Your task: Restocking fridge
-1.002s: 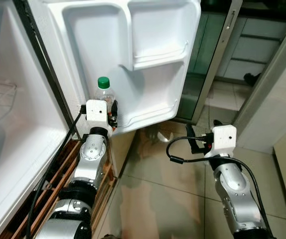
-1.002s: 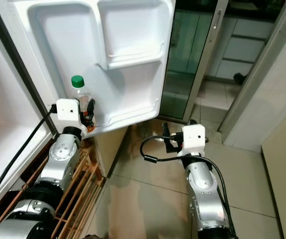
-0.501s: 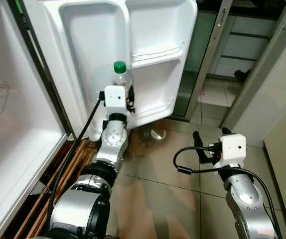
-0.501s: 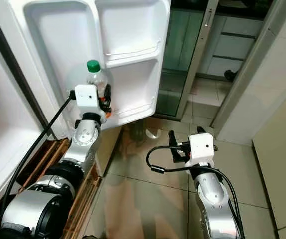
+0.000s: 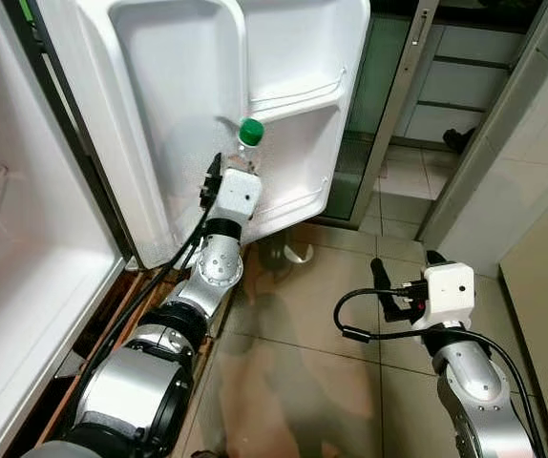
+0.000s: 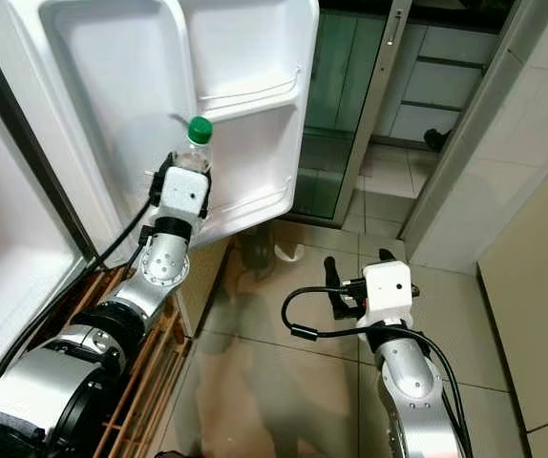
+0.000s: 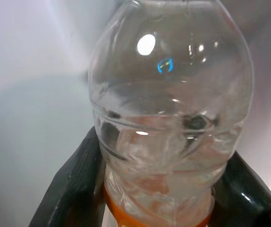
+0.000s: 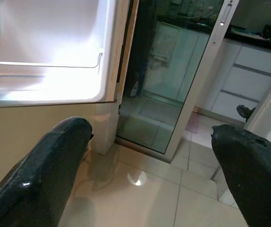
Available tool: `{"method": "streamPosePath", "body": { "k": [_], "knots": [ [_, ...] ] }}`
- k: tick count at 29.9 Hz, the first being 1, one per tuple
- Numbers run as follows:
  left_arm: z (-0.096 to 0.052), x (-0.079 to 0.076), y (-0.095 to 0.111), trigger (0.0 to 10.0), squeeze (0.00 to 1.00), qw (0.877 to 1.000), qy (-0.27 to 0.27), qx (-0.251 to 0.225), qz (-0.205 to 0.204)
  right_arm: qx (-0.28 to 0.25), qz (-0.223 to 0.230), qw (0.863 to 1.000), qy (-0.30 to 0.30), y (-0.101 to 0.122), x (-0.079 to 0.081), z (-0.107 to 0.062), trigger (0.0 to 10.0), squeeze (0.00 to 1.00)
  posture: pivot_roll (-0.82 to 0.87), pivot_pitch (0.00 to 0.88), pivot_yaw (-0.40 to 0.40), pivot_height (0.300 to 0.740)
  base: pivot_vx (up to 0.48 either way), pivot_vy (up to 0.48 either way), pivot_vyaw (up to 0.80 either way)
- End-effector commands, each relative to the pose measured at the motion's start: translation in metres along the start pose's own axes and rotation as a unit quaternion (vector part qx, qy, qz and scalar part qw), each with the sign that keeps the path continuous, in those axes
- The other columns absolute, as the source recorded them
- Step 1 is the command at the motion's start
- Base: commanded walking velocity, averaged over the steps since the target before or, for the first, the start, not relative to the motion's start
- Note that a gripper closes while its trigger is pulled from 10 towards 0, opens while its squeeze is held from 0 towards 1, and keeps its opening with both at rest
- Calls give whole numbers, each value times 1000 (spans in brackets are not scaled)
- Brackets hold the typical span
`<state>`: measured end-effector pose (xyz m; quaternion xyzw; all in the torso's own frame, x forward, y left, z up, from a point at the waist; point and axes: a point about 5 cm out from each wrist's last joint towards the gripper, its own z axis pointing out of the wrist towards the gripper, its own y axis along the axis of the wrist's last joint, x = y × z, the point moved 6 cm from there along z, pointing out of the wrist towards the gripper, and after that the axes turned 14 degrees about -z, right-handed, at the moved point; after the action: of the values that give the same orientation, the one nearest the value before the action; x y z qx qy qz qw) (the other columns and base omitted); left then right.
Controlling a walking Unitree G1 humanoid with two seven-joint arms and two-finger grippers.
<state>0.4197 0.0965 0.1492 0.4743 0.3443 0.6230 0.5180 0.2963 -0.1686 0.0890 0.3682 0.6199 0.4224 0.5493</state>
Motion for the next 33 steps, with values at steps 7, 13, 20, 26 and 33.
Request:
{"method": "streamPosePath", "body": {
  "k": [7, 13, 20, 26, 33],
  "knots": [
    [-8, 19, -21, 10000, 0, 998, 54, 40, 17, 8, -13, 1000, 6, -3, 0, -4, 10000, 0, -392, 0, -24, 740, 0, 0, 0],
    [-24, 50, -56, 10000, 0, 982, 131, 132, -37, 12, -15, 1000, 9, -5, -1, -5, 10000, 0, -396, 0, -32, 740, 0, 0, 0],
    [-40, 66, -81, 10000, 0, 959, 185, 194, -92, 13, -19, 1000, 17, -6, -2, -6, 10000, 0, -382, 0, -46, 740, 0, 0, 0],
    [-45, 72, -93, 10000, 0, 927, 232, 230, -183, 14, -20, 999, 22, -7, -2, -5, 10000, 0, -373, 0, -52, 740, 0, 0, 0],
    [-29, 63, -76, 10000, 1000, 926, 225, 202, -227, 16, -19, 999, 25, -9, 0, -3, 10000, 0, -364, 0, -47, 740, 0, 0, 0]
  ]
}}
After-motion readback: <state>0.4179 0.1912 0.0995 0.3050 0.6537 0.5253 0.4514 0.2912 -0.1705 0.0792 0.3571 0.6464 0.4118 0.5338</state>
